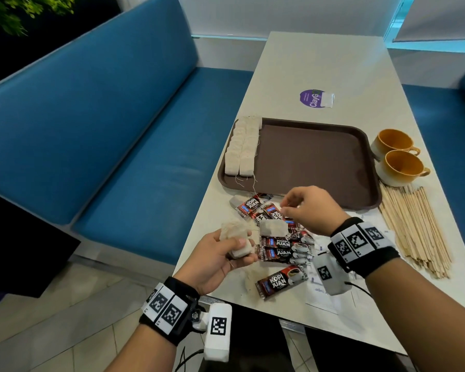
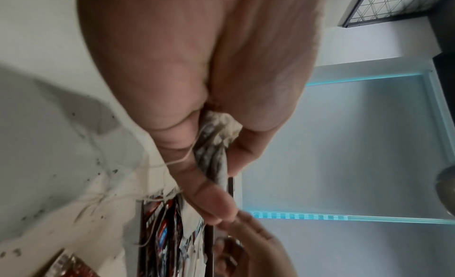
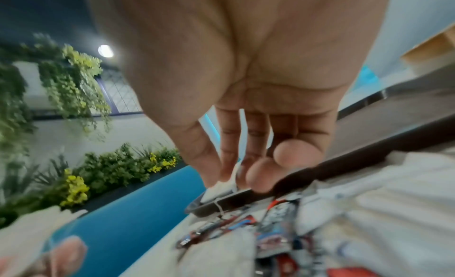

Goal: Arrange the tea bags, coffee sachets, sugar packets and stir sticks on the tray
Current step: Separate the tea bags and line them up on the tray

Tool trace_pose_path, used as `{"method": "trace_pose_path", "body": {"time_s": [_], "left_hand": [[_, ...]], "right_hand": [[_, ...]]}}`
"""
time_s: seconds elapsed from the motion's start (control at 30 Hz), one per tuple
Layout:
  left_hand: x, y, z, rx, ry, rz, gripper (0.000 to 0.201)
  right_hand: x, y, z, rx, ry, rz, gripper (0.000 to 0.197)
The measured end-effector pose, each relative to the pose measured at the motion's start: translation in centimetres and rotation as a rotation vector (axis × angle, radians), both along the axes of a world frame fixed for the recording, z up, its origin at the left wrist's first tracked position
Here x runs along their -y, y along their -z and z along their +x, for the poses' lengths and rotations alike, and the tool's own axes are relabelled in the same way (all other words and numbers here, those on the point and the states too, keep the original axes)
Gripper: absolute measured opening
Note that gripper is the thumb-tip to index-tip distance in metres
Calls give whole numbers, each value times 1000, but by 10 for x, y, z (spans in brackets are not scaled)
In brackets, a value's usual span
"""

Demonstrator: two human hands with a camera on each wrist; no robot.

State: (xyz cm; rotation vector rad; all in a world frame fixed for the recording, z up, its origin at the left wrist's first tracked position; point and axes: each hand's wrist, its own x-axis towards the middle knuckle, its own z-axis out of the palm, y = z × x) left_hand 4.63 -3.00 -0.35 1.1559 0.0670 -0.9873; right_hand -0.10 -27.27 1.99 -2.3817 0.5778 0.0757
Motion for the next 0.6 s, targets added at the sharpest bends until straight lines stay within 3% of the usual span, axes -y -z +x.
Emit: {"method": "trace_pose_path", "body": {"time_s": [0.1,0.23,0.43,0.6], "left_hand": [[-1,1,3,-4,-26,18,23],[0,2,5,2,-58,43,22],[-1,2,6,7,-95,82,19],[-4,2,8,-50,-145,69,13]], "right_hand": [[4,10,-3,-143,-22,-58,15],[-3,21,-4,-192,-43,-82,31],[-8,20,-6,-136,-48,-64,18],[-11,7,-5,64,-9,140,10]]}}
